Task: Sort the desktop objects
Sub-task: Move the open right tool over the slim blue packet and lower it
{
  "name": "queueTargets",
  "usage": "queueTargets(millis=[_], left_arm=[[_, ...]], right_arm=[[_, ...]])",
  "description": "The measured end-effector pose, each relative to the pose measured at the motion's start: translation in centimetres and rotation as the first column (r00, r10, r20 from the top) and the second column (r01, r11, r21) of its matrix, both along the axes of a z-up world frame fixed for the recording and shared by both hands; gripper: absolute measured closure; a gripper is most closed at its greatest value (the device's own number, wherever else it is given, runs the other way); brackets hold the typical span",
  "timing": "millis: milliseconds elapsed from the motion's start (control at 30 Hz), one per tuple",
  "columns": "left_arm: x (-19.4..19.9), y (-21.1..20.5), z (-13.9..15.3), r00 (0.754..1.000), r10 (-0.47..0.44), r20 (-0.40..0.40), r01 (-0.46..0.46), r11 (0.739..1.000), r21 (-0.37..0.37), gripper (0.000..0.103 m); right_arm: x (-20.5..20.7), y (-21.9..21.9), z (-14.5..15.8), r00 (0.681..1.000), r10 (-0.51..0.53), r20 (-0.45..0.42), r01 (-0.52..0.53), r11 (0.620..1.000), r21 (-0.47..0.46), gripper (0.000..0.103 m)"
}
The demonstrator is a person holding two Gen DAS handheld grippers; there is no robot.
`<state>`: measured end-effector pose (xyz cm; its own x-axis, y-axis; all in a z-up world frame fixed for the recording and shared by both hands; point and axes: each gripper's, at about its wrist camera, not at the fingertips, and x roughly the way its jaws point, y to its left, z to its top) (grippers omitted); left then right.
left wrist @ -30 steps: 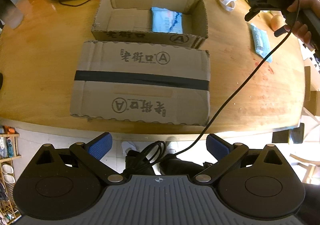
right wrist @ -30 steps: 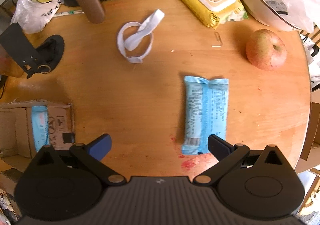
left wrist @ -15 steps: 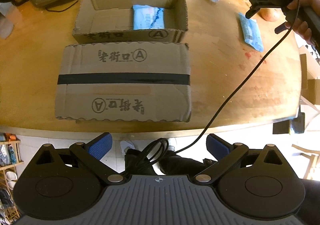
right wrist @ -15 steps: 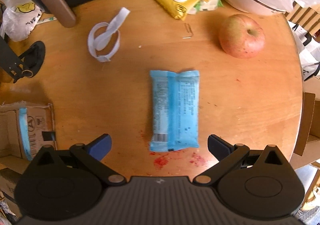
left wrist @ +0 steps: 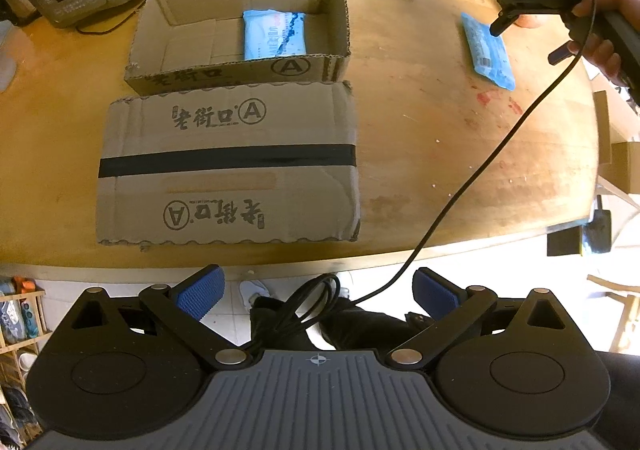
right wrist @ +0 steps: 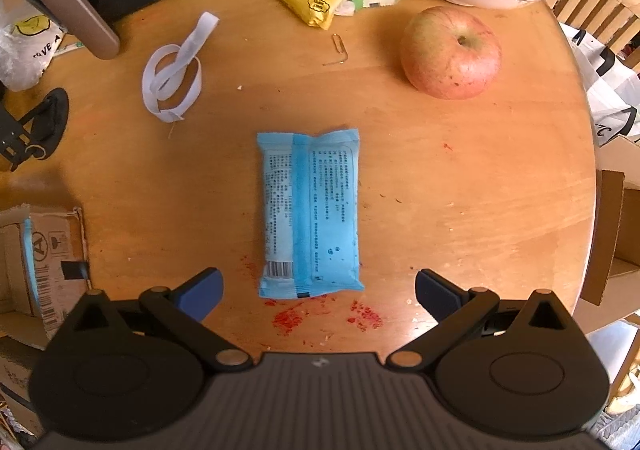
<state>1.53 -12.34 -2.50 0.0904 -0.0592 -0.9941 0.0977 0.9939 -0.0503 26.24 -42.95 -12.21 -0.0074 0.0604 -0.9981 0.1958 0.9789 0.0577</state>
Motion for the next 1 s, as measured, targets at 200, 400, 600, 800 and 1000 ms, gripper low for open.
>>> queueTargets(millis=[200, 400, 600, 800, 1000], left_arm=[[0.1, -0.1, 0.0, 1.0, 0.001, 0.0, -0.001, 1.0, 0.003, 0.0], [0.1, 0.1, 0.0, 1.0, 0.008, 0.001, -0.008, 1.0, 0.004, 0.0], [0.3, 0.3, -0.1, 1.0, 0.017, -0.002, -0.017, 1.0, 0.006, 0.0], [0.7, 0.5, -0.2, 1.0, 0.024, -0.004, -0.024, 1.0, 0.007, 0.0], [1.1, 0.5, -0.3, 1.0, 0.027, -0.01, -0.027, 1.0, 0.009, 0.0]], right_arm=[[0.1, 0.2, -0.3, 1.0, 0.004, -0.002, -0.004, 1.0, 0.004, 0.0], [0.5, 0.4, -0.4, 1.0, 0.013, 0.001, -0.013, 1.0, 0.004, 0.0], [1.4, 0.5, -0.4, 1.0, 0.017, 0.005, -0.017, 1.0, 0.0, 0.0], [2.3, 0.6, -0.5, 1.0, 0.021, 0.004, -0.021, 1.0, -0.002, 0.0], [3.1, 0.6, -0.6, 1.0, 0.022, 0.004, -0.022, 1.0, -0.005, 0.0]])
